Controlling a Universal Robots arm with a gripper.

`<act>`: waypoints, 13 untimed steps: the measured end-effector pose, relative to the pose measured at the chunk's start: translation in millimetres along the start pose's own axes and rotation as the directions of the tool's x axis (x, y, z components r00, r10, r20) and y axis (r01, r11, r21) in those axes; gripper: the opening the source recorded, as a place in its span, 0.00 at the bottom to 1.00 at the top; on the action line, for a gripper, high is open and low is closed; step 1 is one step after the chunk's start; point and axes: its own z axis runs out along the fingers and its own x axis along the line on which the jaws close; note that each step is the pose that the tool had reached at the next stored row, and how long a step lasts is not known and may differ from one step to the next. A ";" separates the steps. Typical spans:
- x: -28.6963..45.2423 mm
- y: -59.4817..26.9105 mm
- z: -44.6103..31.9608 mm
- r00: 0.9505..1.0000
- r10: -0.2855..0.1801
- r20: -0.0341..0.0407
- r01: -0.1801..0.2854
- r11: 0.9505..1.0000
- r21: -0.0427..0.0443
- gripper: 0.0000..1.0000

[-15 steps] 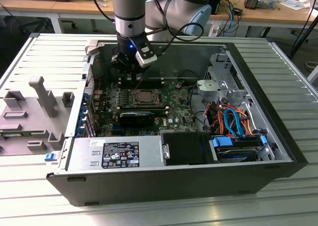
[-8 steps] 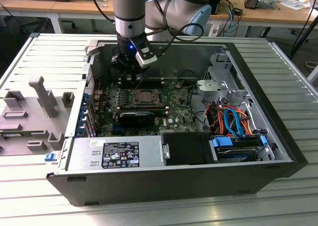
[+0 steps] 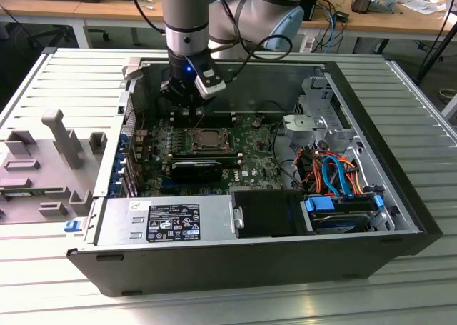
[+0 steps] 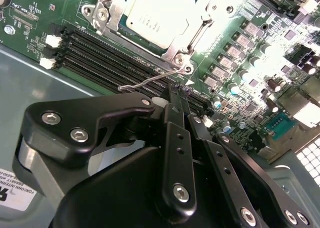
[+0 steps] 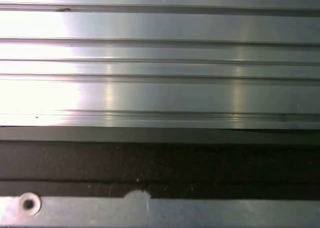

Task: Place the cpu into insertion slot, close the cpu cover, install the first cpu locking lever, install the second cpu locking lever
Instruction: 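Install the first cpu locking lever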

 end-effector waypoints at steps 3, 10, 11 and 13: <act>-1.6 -0.1 0.9 1.000 -0.001 0.000 0.001 1.000 0.000 0.11; -5.4 -0.2 3.0 1.000 -0.003 0.000 0.003 1.000 0.001 0.11; -5.9 -0.2 3.4 1.000 -0.003 0.000 0.003 1.000 0.001 0.11; -7.0 -0.3 4.1 1.000 -0.003 0.000 0.003 1.000 0.001 0.11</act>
